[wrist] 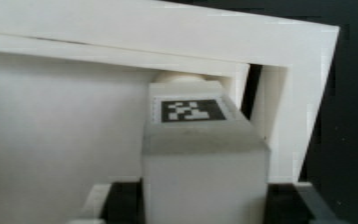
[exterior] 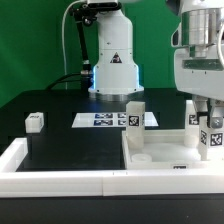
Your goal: Assemble square table
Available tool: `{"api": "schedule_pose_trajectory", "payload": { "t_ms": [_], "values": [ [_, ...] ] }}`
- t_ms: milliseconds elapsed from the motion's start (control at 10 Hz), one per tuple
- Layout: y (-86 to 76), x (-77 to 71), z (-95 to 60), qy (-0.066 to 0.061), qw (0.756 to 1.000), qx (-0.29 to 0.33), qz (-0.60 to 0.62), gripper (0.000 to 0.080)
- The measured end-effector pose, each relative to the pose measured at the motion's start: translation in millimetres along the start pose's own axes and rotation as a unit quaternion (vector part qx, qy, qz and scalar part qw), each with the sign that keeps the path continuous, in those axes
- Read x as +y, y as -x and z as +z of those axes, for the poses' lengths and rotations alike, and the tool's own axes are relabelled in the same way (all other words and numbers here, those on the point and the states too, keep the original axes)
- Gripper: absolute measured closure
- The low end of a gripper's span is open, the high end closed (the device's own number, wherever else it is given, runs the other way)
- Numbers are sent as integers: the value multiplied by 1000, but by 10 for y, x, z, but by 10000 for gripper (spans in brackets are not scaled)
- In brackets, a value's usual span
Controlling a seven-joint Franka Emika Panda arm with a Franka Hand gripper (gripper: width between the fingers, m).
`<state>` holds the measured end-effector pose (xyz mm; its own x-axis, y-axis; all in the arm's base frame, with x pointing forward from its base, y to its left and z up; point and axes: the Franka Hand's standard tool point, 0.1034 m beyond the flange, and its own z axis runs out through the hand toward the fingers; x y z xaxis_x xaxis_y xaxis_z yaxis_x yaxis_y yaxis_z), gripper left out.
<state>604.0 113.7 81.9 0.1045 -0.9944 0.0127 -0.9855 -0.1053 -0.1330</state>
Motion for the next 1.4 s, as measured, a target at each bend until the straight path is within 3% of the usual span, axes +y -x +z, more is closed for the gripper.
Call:
{"api": "schedule_pose_trajectory", "payload": {
  "t_ms": [200,400,500,900,1400],
  "values": [
    [3,3,3,0,1000,1,-18,508],
    [28,10,10,-1,998,1,-65,197],
    [8,-13,7,-12,992,5,-127,164],
    [45,-50,-2,-11,943,7,-331,151],
    [43,-54,7,-12,857,14,-515,151]
  ]
}}
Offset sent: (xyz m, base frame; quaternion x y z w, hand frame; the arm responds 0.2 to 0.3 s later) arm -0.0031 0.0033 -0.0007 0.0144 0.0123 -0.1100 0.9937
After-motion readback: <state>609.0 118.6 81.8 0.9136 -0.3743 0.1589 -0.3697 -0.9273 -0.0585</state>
